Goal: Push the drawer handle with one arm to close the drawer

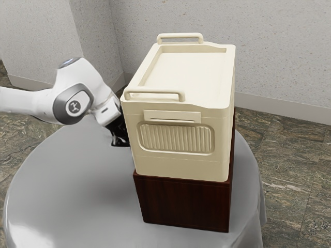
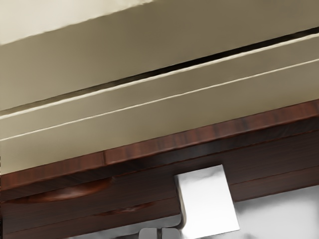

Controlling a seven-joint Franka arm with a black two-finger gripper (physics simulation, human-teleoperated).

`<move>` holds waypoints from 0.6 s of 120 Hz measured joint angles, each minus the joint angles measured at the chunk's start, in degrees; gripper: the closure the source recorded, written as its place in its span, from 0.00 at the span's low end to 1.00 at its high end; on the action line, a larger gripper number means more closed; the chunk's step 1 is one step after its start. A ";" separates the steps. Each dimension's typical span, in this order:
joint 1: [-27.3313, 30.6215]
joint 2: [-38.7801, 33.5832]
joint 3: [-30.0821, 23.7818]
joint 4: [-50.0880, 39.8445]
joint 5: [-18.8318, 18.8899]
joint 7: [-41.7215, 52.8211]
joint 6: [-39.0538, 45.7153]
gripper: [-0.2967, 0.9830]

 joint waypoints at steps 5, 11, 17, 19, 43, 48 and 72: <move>-0.24 0.29 0.00 0.02 -0.14 -0.05 0.21 0.85; -0.44 0.49 0.00 0.02 -0.22 -0.15 0.41 0.85; -0.88 0.59 0.00 0.03 -0.27 -0.27 0.57 0.85; -0.99 0.61 0.00 0.03 -0.28 -0.32 0.62 0.85; 14.87 2.24 -10.42 -2.29 -0.33 -0.89 -0.08 0.85; 33.77 1.15 -27.11 -4.05 -0.33 -1.36 -2.05 0.85; 78.65 -4.84 -78.90 15.03 -0.64 -14.81 -26.32 0.53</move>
